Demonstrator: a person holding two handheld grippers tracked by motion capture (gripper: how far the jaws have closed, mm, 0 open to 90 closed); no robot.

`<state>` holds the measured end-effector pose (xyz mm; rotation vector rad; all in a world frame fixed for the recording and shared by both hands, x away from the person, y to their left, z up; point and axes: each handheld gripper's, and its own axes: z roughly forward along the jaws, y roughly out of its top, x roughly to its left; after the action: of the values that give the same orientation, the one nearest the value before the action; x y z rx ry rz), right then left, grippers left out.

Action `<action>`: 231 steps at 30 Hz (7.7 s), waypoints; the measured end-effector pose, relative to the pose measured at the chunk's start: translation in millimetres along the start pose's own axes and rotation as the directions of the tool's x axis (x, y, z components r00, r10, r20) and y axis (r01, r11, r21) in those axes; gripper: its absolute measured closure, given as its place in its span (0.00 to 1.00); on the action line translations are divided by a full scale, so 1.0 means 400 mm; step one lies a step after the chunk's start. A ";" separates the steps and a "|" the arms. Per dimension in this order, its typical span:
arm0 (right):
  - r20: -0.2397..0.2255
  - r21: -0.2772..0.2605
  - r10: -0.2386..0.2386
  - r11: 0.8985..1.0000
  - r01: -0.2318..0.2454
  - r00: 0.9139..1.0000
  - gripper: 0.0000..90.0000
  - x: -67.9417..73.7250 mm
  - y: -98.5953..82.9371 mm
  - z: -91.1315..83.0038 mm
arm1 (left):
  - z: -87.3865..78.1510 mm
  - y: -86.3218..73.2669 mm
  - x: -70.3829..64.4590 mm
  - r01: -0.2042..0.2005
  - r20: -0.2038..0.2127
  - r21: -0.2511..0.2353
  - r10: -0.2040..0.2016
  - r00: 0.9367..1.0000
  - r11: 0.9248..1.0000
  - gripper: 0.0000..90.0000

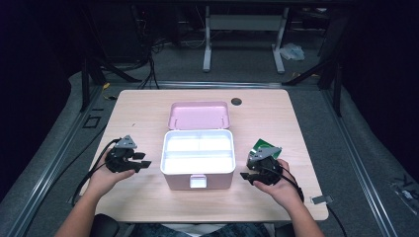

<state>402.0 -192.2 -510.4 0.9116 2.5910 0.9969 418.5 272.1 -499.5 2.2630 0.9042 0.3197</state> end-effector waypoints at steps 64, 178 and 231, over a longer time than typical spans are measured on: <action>-0.007 -0.052 -0.004 0.999 0.003 1.000 0.61 0.003 0.004 -0.011 | -0.112 0.220 -0.079 -0.261 0.116 0.081 0.251 0.961 0.962 0.76; -0.029 -0.031 -0.007 1.000 0.006 1.000 0.61 -0.001 -0.004 0.002 | 0.163 0.453 -0.203 -0.571 0.408 0.285 0.442 0.799 0.770 0.98; -0.025 -0.039 -0.005 0.999 0.004 1.000 0.61 -0.002 -0.004 0.000 | 0.013 0.452 -0.164 -0.563 0.348 0.171 0.485 0.802 0.809 0.99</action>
<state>402.0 -193.6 -511.7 0.8892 2.5839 1.0604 466.9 128.0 -381.6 2.7025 0.1429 0.1007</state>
